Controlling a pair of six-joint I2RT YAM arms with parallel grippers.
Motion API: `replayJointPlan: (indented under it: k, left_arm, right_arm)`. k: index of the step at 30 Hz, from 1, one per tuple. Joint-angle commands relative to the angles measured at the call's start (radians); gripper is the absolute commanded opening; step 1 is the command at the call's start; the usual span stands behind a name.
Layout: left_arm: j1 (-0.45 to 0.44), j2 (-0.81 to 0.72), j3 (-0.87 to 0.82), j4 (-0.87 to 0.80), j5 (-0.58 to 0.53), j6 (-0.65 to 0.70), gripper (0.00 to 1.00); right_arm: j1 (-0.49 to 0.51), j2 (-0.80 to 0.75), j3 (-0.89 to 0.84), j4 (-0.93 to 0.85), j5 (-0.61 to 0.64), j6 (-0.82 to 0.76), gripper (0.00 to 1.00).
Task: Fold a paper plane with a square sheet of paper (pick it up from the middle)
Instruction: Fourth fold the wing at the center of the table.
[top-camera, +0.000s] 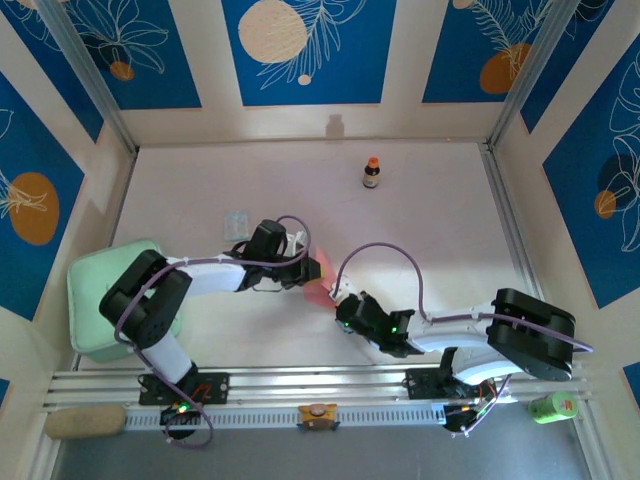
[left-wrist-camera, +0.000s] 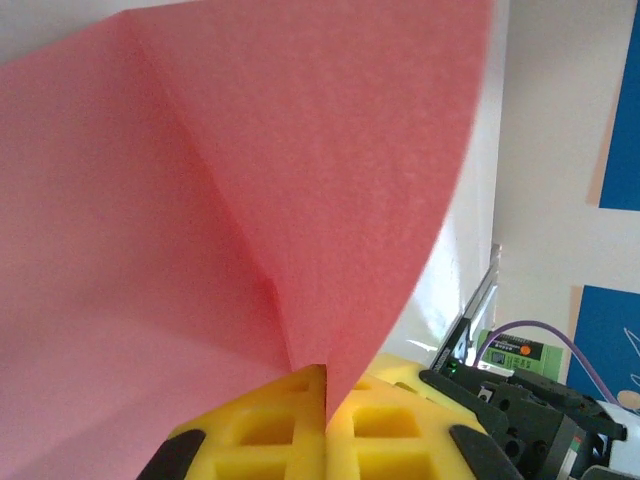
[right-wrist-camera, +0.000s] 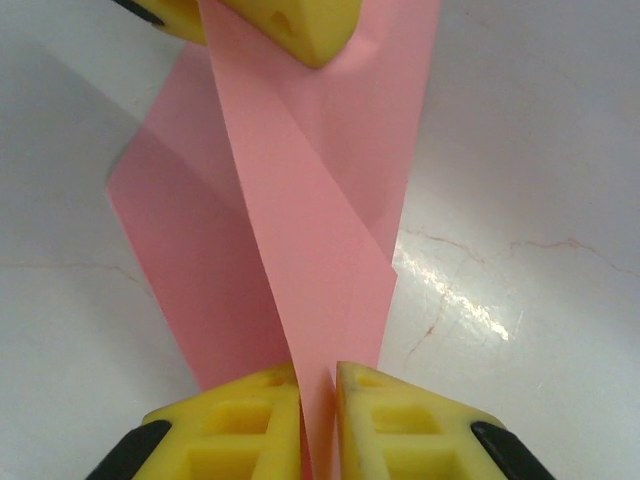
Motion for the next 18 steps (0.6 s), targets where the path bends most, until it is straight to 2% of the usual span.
replayJointPlan:
  k: [1,14,18]
  left_arm:
    - [0.015,-0.028,0.001,-0.02,-0.023,0.017,0.0]
    - [0.017,-0.025,0.006,-0.013,-0.014,0.018,0.0]
    - [0.017,-0.025,-0.006,0.005,-0.014,0.014,0.0]
  right_arm:
    - [0.022,-0.025,-0.006,-0.028,0.037,0.03,0.17]
    - [0.024,-0.049,-0.012,-0.045,0.04,0.044,0.2]
    - [0.023,-0.049,-0.011,-0.046,0.034,0.043,0.24]
